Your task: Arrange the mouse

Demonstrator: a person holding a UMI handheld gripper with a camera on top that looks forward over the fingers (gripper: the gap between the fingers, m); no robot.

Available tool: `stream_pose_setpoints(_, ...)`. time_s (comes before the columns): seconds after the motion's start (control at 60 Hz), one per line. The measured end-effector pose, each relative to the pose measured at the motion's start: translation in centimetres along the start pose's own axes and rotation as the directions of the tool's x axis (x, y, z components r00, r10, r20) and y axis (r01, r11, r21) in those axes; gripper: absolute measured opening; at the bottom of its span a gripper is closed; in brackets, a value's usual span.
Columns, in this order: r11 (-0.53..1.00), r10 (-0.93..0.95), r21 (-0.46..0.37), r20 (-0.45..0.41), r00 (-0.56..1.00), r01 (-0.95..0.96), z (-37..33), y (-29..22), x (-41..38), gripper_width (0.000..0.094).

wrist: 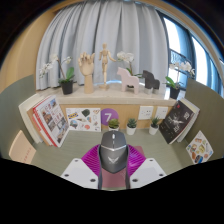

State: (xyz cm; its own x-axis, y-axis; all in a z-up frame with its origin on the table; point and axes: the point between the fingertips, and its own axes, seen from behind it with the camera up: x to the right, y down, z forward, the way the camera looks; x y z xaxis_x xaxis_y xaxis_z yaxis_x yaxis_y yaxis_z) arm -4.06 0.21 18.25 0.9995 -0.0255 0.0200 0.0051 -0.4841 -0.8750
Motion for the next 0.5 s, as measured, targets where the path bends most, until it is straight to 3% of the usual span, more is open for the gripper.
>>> stream_pose_setpoints(0.1, 0.999, -0.004, -0.037, -0.002, 1.0, 0.004, 4.1, 0.4, 1.2, 0.0312)
stream_pose_setpoints(0.3, 0.978, -0.028, -0.207, 0.029, 0.999, 0.034, 10.7, 8.1, 2.1, 0.0311)
stream_pose_setpoints(0.5, 0.954, -0.021, -0.297, 0.06, 0.998, 0.038, 13.0, 13.5, 2.3, 0.0313)
